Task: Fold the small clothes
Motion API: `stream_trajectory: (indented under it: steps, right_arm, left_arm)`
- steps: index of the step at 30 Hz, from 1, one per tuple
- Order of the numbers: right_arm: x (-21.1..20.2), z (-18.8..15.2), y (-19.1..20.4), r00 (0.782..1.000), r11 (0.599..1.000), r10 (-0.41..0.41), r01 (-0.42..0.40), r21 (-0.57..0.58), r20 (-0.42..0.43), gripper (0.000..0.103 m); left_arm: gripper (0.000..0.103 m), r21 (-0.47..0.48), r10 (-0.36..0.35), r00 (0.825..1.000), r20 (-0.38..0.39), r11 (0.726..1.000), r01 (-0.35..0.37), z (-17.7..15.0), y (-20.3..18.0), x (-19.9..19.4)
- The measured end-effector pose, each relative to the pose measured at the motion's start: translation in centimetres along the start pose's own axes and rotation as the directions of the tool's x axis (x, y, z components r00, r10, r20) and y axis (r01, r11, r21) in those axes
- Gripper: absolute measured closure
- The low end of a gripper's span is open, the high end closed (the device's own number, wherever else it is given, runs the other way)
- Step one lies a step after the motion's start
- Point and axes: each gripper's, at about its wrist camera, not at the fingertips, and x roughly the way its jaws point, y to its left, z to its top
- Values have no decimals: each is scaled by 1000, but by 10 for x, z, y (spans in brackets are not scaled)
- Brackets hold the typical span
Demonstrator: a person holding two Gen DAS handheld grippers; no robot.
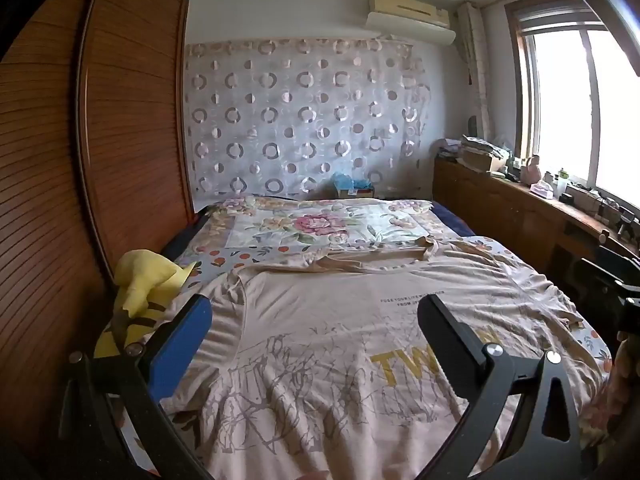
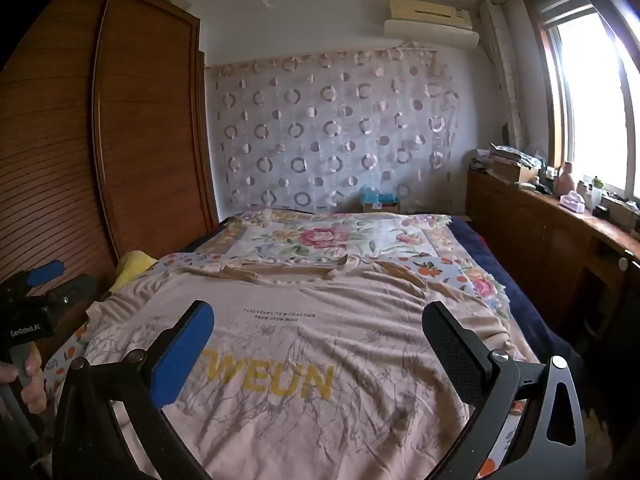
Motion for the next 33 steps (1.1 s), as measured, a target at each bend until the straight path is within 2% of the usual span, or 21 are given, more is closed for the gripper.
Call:
stream_trajectory:
  steps: [33]
  right_arm:
    - [2, -2, 0, 1000, 1000, -5, 5, -9, -6, 0]
  left_arm:
    - [0, 21, 11, 1000, 10, 1000, -11, 0, 0, 0]
